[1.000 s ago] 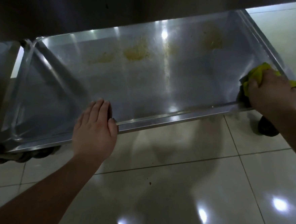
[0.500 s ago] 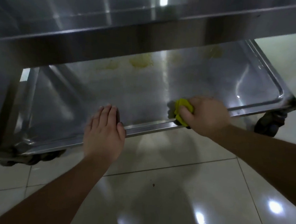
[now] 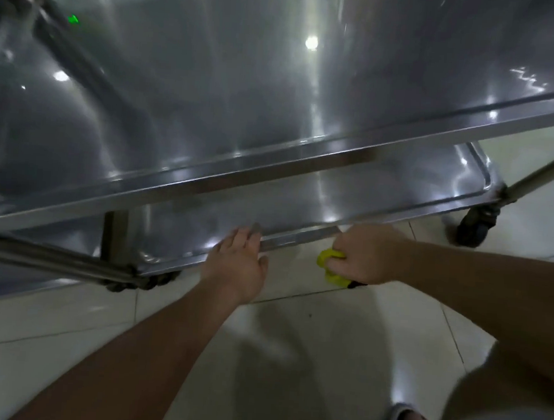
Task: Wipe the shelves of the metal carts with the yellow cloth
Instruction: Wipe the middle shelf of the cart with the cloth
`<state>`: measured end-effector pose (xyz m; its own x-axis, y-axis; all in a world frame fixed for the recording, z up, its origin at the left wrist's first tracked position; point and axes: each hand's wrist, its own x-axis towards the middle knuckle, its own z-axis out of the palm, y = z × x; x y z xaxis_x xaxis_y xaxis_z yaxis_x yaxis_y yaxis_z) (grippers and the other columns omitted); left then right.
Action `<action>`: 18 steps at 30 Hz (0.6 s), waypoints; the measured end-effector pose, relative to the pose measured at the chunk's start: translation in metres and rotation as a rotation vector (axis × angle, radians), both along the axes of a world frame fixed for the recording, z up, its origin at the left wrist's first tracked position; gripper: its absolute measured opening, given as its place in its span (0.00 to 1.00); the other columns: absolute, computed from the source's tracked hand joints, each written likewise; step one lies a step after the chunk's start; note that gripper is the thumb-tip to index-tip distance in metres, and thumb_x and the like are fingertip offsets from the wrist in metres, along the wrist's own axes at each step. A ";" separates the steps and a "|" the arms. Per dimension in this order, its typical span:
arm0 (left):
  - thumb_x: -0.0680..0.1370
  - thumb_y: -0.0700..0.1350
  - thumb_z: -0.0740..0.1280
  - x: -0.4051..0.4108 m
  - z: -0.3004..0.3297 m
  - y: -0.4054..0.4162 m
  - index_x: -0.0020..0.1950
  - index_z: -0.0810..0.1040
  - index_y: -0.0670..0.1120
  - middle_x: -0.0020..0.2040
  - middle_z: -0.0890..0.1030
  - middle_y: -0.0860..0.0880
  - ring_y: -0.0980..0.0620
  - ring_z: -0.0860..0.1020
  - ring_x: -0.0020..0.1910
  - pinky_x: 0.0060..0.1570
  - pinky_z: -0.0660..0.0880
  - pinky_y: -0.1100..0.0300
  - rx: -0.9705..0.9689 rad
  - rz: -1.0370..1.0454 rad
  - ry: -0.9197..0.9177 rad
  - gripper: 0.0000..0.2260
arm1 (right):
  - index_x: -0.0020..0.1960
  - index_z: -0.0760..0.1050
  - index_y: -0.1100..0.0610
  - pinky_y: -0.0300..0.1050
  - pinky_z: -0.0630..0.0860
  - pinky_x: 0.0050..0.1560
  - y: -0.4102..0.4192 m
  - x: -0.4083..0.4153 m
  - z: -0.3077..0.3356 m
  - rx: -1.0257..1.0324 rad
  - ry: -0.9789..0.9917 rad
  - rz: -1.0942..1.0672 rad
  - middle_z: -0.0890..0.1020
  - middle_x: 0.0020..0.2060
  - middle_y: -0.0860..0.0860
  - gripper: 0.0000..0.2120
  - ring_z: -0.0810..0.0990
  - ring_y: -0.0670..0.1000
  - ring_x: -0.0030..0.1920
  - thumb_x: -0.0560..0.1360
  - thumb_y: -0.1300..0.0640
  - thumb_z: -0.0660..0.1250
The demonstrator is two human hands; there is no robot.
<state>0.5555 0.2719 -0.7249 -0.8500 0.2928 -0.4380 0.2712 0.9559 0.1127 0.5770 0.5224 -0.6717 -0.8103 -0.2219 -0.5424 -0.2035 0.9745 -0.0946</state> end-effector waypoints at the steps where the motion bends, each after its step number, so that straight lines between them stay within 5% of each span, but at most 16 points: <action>1: 0.86 0.57 0.53 0.006 0.016 -0.001 0.85 0.51 0.51 0.85 0.53 0.50 0.48 0.51 0.84 0.79 0.52 0.50 -0.014 -0.006 -0.038 0.28 | 0.46 0.80 0.52 0.47 0.76 0.48 -0.002 0.007 0.016 -0.026 -0.012 -0.065 0.80 0.44 0.51 0.26 0.79 0.55 0.48 0.79 0.33 0.54; 13: 0.86 0.56 0.53 0.085 0.301 0.011 0.83 0.59 0.49 0.83 0.61 0.48 0.47 0.61 0.80 0.76 0.62 0.50 0.026 -0.032 -0.261 0.26 | 0.40 0.77 0.56 0.50 0.79 0.49 -0.014 0.096 0.261 -0.305 -0.229 -0.780 0.81 0.39 0.54 0.23 0.81 0.57 0.43 0.79 0.39 0.57; 18: 0.86 0.55 0.54 0.106 0.438 0.047 0.82 0.62 0.49 0.80 0.65 0.47 0.46 0.66 0.76 0.72 0.67 0.49 0.023 -0.029 -0.260 0.24 | 0.46 0.73 0.56 0.51 0.78 0.48 0.008 0.135 0.391 -0.287 -0.247 -0.749 0.79 0.42 0.55 0.22 0.79 0.58 0.45 0.85 0.42 0.51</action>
